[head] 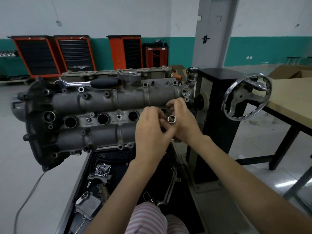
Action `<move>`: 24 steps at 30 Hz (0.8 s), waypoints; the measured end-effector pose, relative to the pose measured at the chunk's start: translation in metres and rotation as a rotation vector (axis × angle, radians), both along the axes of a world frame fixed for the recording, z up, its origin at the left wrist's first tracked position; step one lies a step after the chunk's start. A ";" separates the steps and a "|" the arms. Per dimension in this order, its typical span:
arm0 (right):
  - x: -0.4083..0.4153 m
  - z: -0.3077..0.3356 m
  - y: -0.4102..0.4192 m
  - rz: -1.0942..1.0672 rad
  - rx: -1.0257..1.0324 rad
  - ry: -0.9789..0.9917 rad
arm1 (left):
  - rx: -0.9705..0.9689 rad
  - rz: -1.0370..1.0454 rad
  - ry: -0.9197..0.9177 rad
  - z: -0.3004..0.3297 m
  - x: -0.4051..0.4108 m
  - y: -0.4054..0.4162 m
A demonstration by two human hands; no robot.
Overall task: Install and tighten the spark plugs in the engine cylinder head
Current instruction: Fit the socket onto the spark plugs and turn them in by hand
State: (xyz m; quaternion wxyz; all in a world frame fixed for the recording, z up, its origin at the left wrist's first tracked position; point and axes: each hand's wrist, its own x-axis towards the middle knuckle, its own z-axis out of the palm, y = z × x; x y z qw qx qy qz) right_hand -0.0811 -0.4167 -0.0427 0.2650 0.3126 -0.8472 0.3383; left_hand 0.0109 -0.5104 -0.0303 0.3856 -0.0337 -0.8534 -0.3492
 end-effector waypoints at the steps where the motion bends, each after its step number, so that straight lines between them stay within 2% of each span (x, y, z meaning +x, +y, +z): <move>1: -0.003 0.004 0.001 -0.052 0.068 0.050 | -0.066 0.077 0.038 0.002 -0.004 -0.001; 3: -0.007 0.010 0.002 -0.100 0.247 0.192 | -0.238 0.197 0.089 0.004 -0.009 -0.006; 5: -0.010 0.014 0.001 -0.074 0.341 0.295 | -0.335 0.263 0.048 0.008 -0.007 -0.002; 8: -0.014 0.015 0.000 -0.061 0.408 0.220 | -0.312 0.252 0.094 0.003 -0.008 0.004; 11: -0.015 0.010 0.002 -0.038 0.376 0.263 | -0.314 0.184 0.067 0.004 -0.011 0.008; 14: -0.013 0.010 0.001 -0.004 0.351 0.276 | -0.266 0.158 -0.065 0.005 -0.013 0.006; 17: -0.013 0.012 0.001 0.004 0.323 0.247 | -0.224 0.215 -0.209 -0.002 -0.016 0.005; 21: -0.009 0.010 0.001 -0.004 0.298 0.289 | -0.205 0.356 -0.116 0.005 -0.017 0.006; 24: -0.007 0.012 0.002 0.032 0.264 0.301 | -0.271 0.399 -0.016 0.009 -0.014 0.009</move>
